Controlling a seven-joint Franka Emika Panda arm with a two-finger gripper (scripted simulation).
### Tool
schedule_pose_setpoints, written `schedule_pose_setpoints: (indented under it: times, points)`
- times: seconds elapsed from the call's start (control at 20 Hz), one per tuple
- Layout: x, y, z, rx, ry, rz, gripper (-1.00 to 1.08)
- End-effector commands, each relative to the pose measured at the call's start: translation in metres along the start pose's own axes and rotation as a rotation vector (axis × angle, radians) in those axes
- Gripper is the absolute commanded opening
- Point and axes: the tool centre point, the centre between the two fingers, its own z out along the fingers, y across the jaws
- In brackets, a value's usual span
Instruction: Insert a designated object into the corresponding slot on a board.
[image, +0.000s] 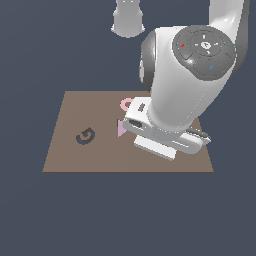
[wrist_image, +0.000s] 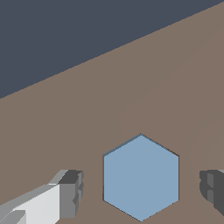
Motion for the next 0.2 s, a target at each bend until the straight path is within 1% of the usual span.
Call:
schedule_pose_setpoints:
  times: [0.0,0.15]
  points:
    - [0.0001,-0.0001,-0.0001,0.0,0.0,0.0,1.0]
    - [0.0001,-0.0001,-0.0001,0.0,0.0,0.0,1.0]
